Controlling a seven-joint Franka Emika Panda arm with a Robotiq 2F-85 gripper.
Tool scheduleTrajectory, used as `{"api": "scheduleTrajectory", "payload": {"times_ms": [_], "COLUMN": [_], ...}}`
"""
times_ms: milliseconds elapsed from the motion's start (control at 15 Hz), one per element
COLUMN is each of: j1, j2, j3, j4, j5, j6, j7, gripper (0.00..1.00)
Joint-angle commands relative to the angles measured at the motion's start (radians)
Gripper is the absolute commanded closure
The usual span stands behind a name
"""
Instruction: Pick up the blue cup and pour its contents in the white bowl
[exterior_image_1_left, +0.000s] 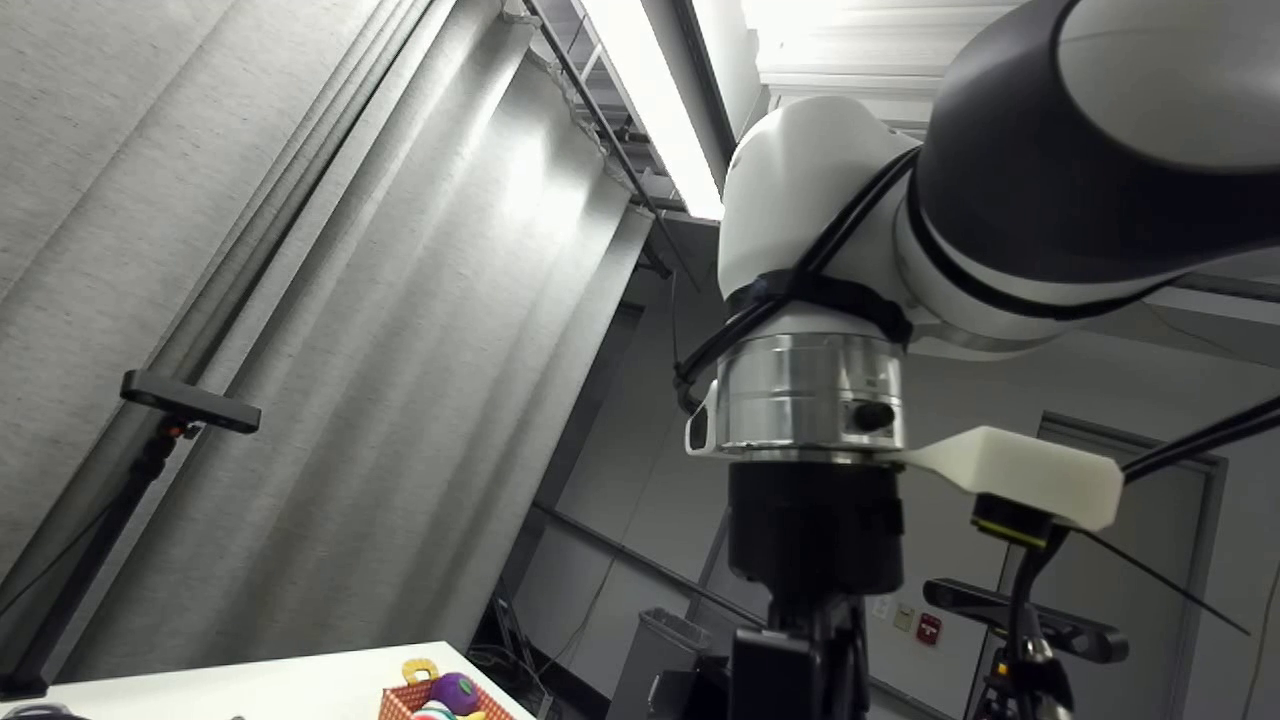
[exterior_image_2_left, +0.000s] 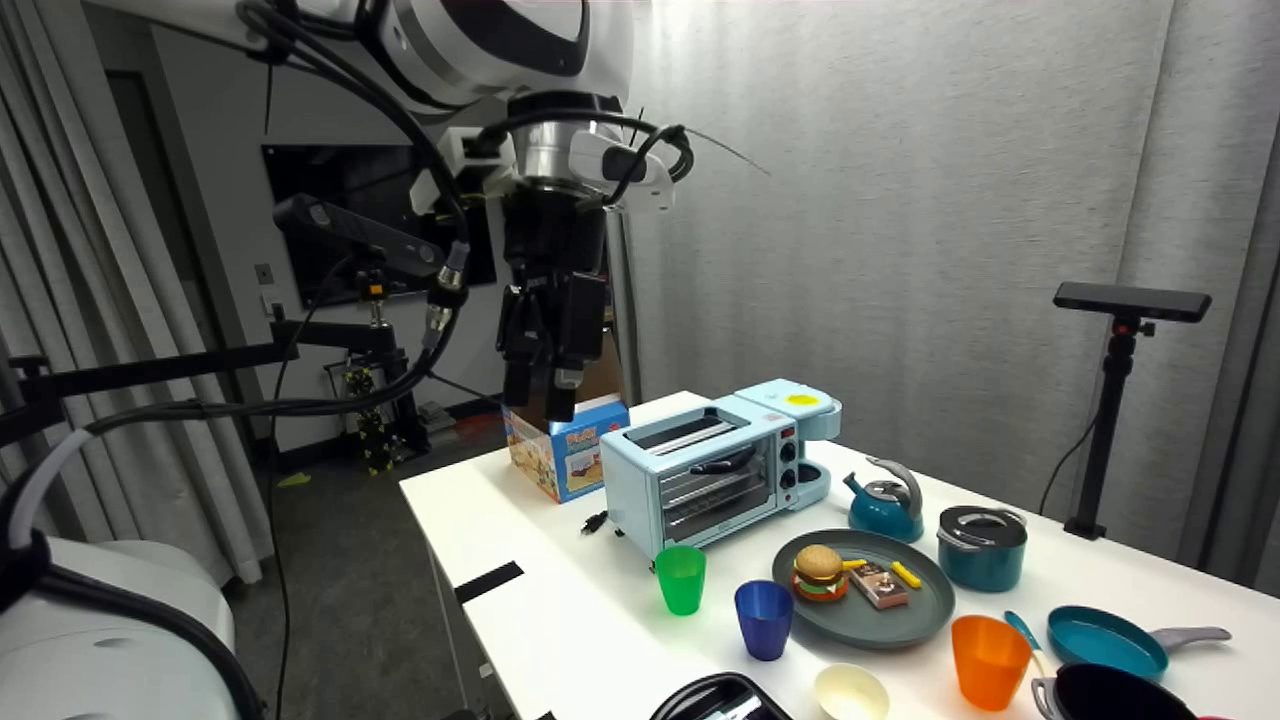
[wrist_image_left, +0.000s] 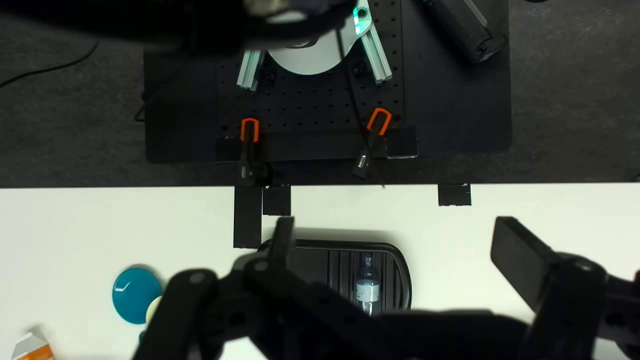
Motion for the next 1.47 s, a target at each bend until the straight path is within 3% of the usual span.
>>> {"api": "scheduleTrajectory", "payload": {"times_ms": [0,667,1400], "j1": [0.011,0.008,0.018], "j2": [0.002,0.002,-0.011], "j3": [-0.009,-0.005,-0.017], "j4": [0.002,-0.001,-0.030], "j5": [-0.004,-0.012,0.023], "j6": [-0.001,0.005,0.143], "j7": [0.005,0.015,-0.004], "gripper": [0.00,0.00,0.00]}}
